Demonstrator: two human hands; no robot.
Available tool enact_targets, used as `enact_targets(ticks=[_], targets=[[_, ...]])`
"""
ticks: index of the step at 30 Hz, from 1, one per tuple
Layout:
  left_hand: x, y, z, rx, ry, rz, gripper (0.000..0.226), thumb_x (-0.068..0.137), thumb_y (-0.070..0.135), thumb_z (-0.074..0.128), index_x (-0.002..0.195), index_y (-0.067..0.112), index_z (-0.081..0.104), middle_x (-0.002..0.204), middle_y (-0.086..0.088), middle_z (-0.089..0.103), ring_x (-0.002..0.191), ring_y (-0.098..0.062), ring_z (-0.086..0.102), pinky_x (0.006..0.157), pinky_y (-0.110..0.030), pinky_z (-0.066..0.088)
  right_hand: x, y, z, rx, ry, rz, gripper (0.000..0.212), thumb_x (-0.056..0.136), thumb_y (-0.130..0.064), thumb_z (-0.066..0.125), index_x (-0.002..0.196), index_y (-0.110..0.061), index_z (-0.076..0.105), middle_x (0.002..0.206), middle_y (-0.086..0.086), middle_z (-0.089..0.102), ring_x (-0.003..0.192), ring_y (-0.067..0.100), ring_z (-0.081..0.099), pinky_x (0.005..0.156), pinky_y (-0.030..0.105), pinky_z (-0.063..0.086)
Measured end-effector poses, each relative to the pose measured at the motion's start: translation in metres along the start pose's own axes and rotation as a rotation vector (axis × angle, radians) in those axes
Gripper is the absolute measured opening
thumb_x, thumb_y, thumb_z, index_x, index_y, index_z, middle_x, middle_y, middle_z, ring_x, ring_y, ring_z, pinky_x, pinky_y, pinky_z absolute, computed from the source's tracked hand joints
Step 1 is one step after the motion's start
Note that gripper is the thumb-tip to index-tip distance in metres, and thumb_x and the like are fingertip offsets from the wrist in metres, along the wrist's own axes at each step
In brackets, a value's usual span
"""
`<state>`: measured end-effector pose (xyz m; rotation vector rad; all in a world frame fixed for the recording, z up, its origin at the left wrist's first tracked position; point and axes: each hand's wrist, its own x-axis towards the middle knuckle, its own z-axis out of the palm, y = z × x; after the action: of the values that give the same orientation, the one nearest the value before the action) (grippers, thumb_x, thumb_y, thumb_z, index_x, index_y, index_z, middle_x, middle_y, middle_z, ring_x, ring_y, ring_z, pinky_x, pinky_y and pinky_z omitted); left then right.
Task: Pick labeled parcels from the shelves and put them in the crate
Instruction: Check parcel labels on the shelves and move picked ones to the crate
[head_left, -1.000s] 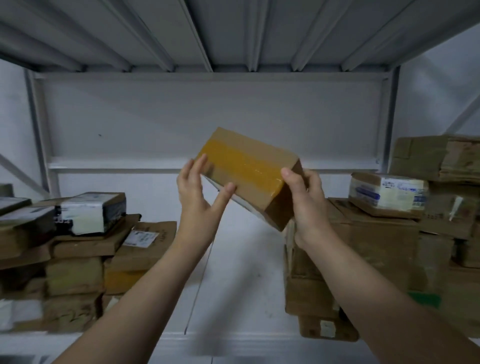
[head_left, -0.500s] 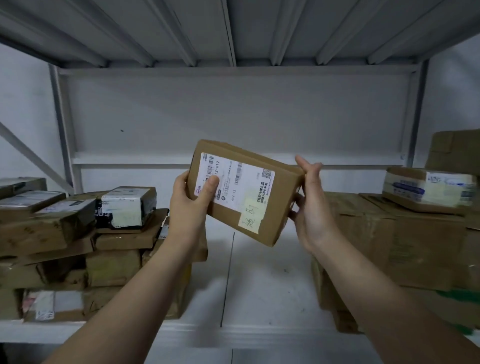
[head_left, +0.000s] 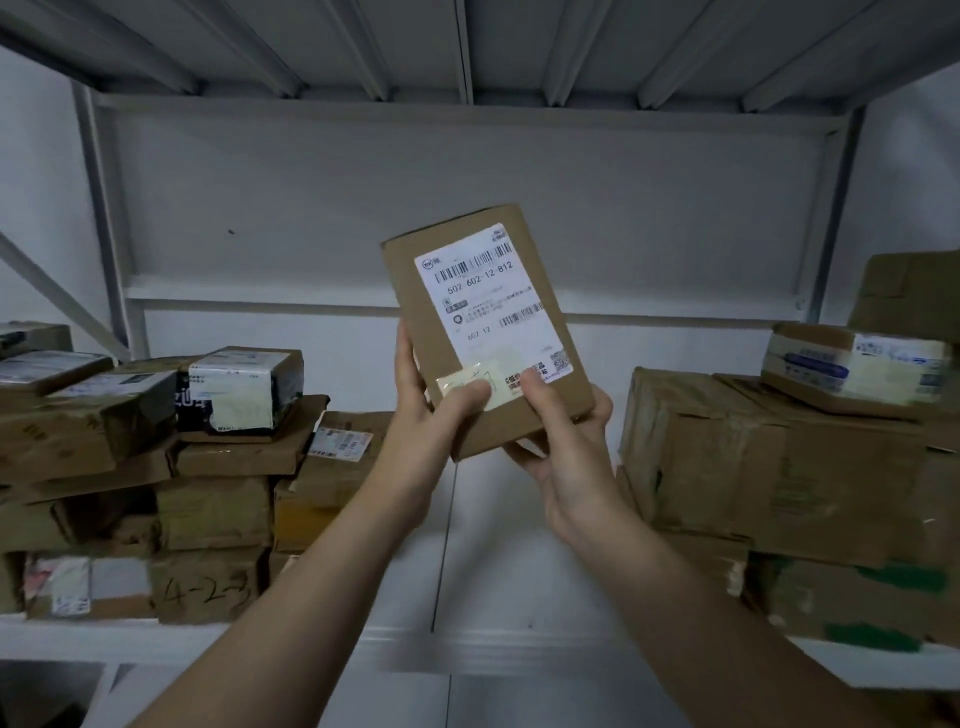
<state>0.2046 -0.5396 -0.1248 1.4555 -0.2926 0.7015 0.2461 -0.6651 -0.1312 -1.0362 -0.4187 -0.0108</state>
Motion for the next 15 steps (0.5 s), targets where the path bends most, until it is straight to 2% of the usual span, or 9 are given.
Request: enact_targets(ticks=[2,3,5,7,11,13,15], targets=[[-0.001,-0.005,-0.005,-0.025,-0.011,-0.007,0.08,0.079,0.023,0.058,0.143,0.051,0.019,0.128,0.01,0.059,0.111,-0.016,0.062,0.09,-0.039,0.053,0.001,-0.002,-0.005,-0.116,0.033,-0.051,0.033,0.083,-0.043,0.065,0.103,-0.026,0.044,0.101,-0.002,0.067,0.086,0.003,0.067,0.084,0.032,0.053],[0.0,-0.006,-0.008,-0.038,0.002,-0.017,0.076,0.08,0.023,0.055,0.143,0.05,0.022,0.128,0.01,0.059,0.111,-0.017,0.062,0.092,-0.042,0.052,0.002,-0.003,-0.009,-0.175,0.035,-0.086,0.031,0.084,-0.044,0.063,0.102,-0.025,0.047,0.101,0.0,0.068,0.084,0.002,0.067,0.083,0.032,0.054],[0.001,-0.008,-0.012,-0.038,0.032,-0.032,0.067,0.083,0.027,0.048,0.142,0.049,0.027,0.13,0.009,0.059,0.113,-0.019,0.061,0.098,-0.051,0.046,0.004,-0.005,-0.015,-0.244,0.023,-0.13,0.02,0.089,-0.038,0.061,0.102,-0.026,0.052,0.11,0.005,0.067,0.09,0.008,0.066,0.088,0.037,0.054],[-0.001,-0.006,-0.01,-0.028,0.051,-0.013,0.064,0.084,0.027,0.044,0.144,0.044,0.028,0.132,0.007,0.058,0.113,-0.021,0.061,0.097,-0.05,0.047,0.003,-0.005,-0.017,-0.253,-0.01,-0.147,0.013,0.092,-0.03,0.059,0.104,-0.031,0.052,0.116,0.007,0.064,0.093,0.01,0.065,0.088,0.036,0.053],[-0.003,-0.006,-0.006,-0.061,0.061,0.021,0.069,0.081,0.023,0.04,0.147,0.035,0.026,0.13,0.007,0.059,0.105,-0.018,0.065,0.083,-0.034,0.056,0.001,-0.001,-0.016,-0.26,-0.044,-0.174,0.027,0.079,-0.039,0.058,0.105,-0.038,0.05,0.119,0.005,0.063,0.095,0.011,0.064,0.087,0.038,0.052],[-0.004,-0.008,-0.006,-0.059,0.057,0.016,0.068,0.082,0.025,0.04,0.147,0.036,0.026,0.133,0.006,0.057,0.107,-0.018,0.064,0.086,-0.037,0.056,0.0,0.001,-0.016,-0.273,-0.043,-0.165,0.029,0.077,-0.041,0.055,0.105,-0.039,0.05,0.119,0.005,0.063,0.095,0.011,0.064,0.084,0.035,0.053],[-0.003,-0.01,-0.008,-0.048,0.051,0.011,0.067,0.084,0.025,0.04,0.147,0.037,0.026,0.136,0.005,0.054,0.11,-0.018,0.063,0.09,-0.04,0.054,0.0,0.002,-0.017,-0.291,-0.037,-0.166,0.022,0.086,-0.036,0.056,0.106,-0.038,0.049,0.118,0.004,0.063,0.094,0.009,0.064,0.081,0.029,0.053]])
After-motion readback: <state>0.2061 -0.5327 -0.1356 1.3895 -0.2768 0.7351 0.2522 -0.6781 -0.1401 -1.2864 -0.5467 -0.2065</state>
